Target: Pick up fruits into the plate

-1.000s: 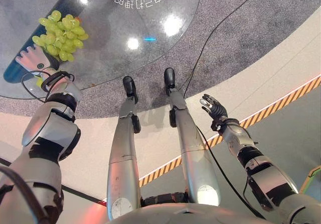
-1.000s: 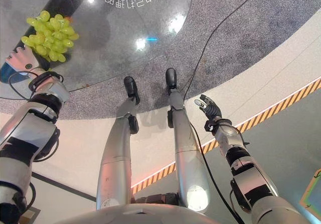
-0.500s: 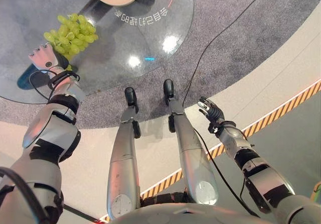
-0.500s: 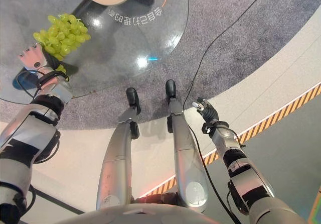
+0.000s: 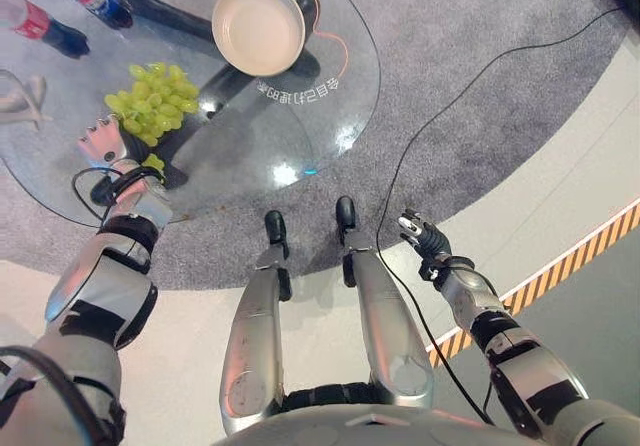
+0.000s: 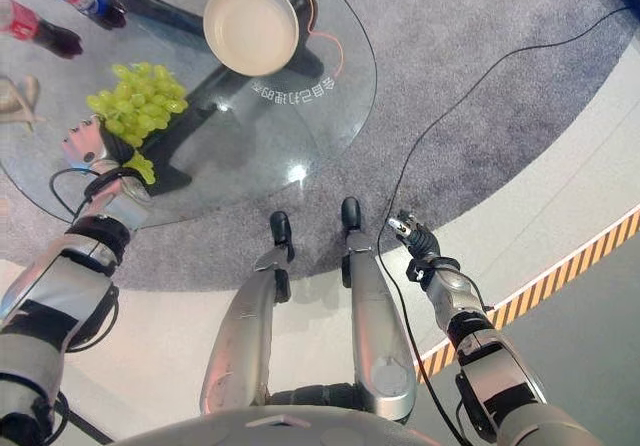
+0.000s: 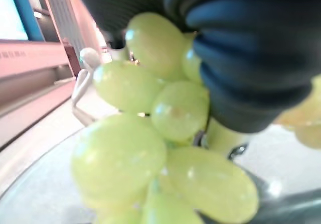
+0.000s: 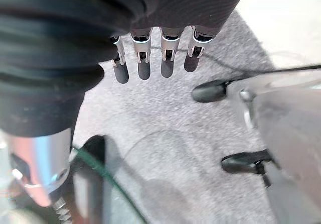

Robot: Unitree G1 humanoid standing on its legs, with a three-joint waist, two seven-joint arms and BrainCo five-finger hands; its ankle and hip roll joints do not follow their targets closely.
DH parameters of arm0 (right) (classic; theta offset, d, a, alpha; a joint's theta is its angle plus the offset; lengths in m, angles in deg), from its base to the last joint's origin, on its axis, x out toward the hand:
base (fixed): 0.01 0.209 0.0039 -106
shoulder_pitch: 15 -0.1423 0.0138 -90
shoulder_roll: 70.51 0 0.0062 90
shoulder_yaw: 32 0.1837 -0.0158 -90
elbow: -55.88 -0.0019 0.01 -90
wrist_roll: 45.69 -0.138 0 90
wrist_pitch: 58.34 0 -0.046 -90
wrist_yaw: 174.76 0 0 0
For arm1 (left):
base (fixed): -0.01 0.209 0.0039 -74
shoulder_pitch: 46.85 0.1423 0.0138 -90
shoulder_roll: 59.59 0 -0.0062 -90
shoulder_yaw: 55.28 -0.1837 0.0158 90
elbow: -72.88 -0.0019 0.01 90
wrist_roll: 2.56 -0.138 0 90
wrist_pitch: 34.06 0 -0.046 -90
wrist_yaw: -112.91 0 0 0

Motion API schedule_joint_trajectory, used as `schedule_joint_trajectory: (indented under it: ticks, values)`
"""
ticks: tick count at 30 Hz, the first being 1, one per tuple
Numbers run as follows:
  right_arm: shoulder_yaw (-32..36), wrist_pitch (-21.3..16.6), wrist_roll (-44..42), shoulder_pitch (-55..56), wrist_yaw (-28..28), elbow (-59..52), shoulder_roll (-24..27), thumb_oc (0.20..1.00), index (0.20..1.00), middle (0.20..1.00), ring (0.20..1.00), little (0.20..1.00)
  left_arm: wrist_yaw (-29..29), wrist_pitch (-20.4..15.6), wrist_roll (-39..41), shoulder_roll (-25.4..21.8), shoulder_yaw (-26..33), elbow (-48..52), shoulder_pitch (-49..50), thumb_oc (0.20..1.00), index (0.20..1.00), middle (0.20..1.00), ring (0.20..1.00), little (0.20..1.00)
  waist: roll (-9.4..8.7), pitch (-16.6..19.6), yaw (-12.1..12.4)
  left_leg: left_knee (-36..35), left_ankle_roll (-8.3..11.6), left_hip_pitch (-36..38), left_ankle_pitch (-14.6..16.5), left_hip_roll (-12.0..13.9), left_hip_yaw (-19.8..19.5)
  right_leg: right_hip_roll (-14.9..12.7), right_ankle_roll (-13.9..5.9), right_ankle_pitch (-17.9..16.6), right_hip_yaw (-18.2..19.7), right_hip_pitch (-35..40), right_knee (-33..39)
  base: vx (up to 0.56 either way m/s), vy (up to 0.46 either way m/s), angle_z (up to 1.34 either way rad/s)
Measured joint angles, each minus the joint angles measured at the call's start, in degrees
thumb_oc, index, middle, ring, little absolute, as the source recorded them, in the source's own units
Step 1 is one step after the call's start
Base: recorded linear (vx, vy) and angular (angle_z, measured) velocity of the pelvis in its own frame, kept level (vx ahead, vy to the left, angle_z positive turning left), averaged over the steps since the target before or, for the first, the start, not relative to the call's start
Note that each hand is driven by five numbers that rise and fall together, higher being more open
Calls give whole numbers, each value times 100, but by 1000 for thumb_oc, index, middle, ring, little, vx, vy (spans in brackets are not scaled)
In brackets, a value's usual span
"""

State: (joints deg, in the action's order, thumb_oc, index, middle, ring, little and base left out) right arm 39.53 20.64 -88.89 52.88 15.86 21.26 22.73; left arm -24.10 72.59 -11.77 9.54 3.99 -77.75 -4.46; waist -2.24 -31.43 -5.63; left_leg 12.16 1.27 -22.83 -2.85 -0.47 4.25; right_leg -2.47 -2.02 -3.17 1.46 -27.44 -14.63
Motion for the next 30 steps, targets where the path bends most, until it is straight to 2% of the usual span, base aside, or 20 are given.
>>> schedule_joint_trajectory:
  ticks: [7,8,9,10,11,12,13,14,15,17,21,24,26,28,30]
  values:
    - [150,6,-2,428,68,-841,31,1000,1000,1000,1000,1000,-261,-83,-236,-136,184,900,403,200,200,200,200,200,183,3,75,-606,62,733,-186,15,-82,-52,-5,35,-112,615,272,73,-26,8]
    - [304,49,-4,608,72,-1322,38,1000,1000,1000,1000,1000,-420,-92,-404,-205,381,1528,728,200,200,200,200,200,283,13,79,-855,103,971,-253,21,-153,-57,-11,31,-202,827,396,3,-7,9]
    - [304,49,-4,608,72,-1322,38,1000,1000,1000,1000,1000,-420,-92,-404,-205,381,1528,728,200,200,200,200,200,283,13,79,-855,103,971,-253,21,-153,-57,-11,31,-202,827,396,163,-108,18]
    - [349,31,-3,735,96,-1517,46,1000,1000,1000,1000,1000,-474,-196,-620,-209,387,1844,975,200,200,200,200,200,389,84,104,-1064,116,1215,-309,39,-211,-32,3,40,-240,1032,519,218,-122,10]
    - [417,98,-3,689,77,-1643,59,1000,1000,1000,1000,1000,-578,-147,-649,-236,450,2047,1039,200,200,200,200,200,434,69,150,-1089,112,1271,-305,60,-218,-36,36,62,-274,1113,531,276,-146,12]
    - [558,238,-12,902,56,-2184,103,1000,1000,1000,1000,1000,-889,-60,-683,-344,663,2852,1412,200,200,200,200,200,487,40,198,-1256,134,1565,-345,49,-257,-8,60,8,-319,1395,644,179,-75,14]
    - [641,245,-21,1144,113,-2517,124,1000,1000,1000,1000,1000,-1050,-134,-901,-433,648,3286,1695,200,200,200,200,200,531,112,182,-1358,129,1823,-381,68,-330,13,65,8,-381,1706,789,217,-104,27]
    - [722,283,-63,1315,220,-2699,145,1000,1000,1000,1000,1000,-1297,-280,-1180,-455,632,3499,1963,200,200,200,200,200,569,498,205,-1437,172,1947,-283,108,-398,31,38,117,-450,1865,949,195,-98,27]
    - [779,327,-63,1336,266,-2779,167,1000,1000,1000,1000,1000,-1411,-327,-1270,-463,635,3547,2045,200,200,200,200,200,600,676,234,-1477,170,1954,-277,120,-421,37,42,119,-479,1898,990,171,-98,25]
    - [990,522,-63,1328,427,-3019,248,1000,1000,1000,1000,1000,-1817,-436,-1555,-590,660,3729,2124,200,200,200,200,200,674,828,261,-1582,135,2193,-333,130,-502,62,69,93,-547,2219,1188,143,-92,18]
    - [1152,1096,-70,1382,782,-3430,350,1000,1000,1000,1000,1000,-2644,-906,-2159,-963,744,4335,2214,200,200,200,200,200,657,1083,299,-1690,180,2557,-299,148,-629,82,71,89,-704,2766,1528,197,-101,21]
    - [1200,1758,-114,1437,1158,-3702,532,1000,1000,1000,1000,1000,-3306,-1456,-2541,-1225,804,4998,2210,200,200,200,200,200,601,1299,379,-1723,199,2849,-225,143,-726,85,69,90,-817,3221,1803,106,-91,21]
    - [1201,2092,-163,1480,1381,-3810,557,1000,1000,1000,1000,1000,-3507,-1772,-2679,-1431,800,5333,2198,200,200,200,200,200,528,1543,404,-1723,203,2909,-206,137,-773,89,70,89,-879,3375,1928,52,-70,18]
    - [1187,2597,-454,1499,1736,-4052,668,1000,1000,1000,1000,1000,-3761,-2171,-2754,-1596,756,5575,2050,200,200,200,200,200,470,1701,440,-1725,233,3073,-182,133,-815,88,57,101,-962,3601,1987,35,-62,16]
    - [1146,2926,-682,1489,1995,-4224,746,1000,1000,1000,1000,1000,-3906,-2426,-2809,-1781,492,5666,1776,200,200,200,200,200,426,1847,437,-1725,237,3083,-177,127,-861,97,51,106,-1009,3628,1987,18,-30,14]
